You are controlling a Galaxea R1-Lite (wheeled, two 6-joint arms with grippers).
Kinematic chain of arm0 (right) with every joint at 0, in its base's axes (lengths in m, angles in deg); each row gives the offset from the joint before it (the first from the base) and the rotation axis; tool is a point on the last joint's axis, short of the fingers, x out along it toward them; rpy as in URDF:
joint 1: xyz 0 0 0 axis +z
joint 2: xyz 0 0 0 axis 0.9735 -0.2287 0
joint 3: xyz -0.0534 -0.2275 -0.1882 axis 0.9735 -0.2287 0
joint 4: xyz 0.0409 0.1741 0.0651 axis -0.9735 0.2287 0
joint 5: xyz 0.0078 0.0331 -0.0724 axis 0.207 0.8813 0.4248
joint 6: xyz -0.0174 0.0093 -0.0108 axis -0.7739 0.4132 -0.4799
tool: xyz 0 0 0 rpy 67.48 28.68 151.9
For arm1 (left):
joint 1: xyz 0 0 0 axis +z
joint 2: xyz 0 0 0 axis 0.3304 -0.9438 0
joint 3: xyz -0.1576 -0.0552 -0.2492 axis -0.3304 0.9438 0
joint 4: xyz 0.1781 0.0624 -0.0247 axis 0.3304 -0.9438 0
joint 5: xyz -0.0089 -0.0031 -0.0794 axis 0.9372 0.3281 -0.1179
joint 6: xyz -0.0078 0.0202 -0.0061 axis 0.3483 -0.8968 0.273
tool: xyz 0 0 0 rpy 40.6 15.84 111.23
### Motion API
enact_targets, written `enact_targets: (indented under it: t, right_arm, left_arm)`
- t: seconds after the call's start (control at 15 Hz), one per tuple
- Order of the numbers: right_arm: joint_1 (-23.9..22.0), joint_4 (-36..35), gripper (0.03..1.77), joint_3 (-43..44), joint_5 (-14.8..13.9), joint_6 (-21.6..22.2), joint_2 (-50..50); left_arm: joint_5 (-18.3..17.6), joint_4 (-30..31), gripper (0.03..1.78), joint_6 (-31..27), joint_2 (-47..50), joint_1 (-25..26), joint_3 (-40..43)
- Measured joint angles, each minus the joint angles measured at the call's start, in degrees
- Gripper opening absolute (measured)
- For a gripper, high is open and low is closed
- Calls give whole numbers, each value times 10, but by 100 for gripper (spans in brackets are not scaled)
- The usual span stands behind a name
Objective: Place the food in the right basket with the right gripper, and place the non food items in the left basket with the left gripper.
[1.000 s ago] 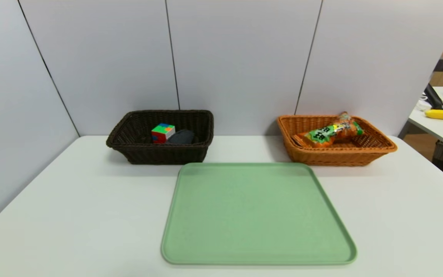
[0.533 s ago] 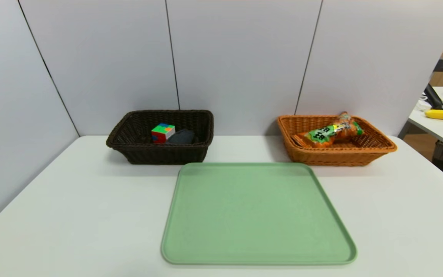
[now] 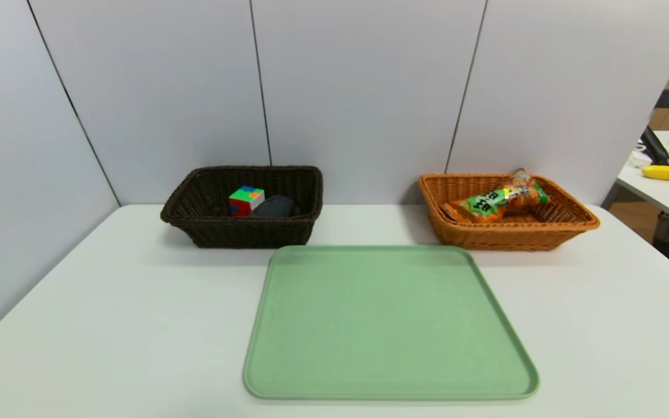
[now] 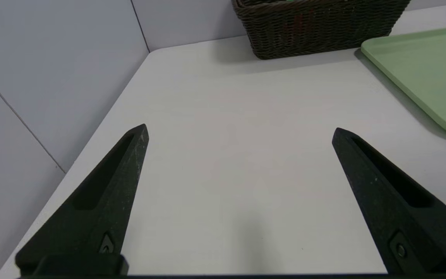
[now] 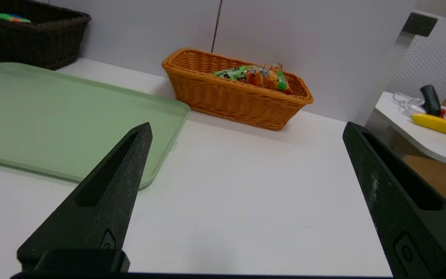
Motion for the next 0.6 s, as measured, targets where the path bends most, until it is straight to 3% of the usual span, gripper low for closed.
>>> enact_targets:
  t: [0.47,0.6]
  right_arm:
    - [0,90,170,-6,-18,14,0]
    - [0,94,170,-7,-20,45,0]
  left_arm:
    - [-27,-19,169,4,0,0,1]
    - [-30,-44,169,9,0,0,1]
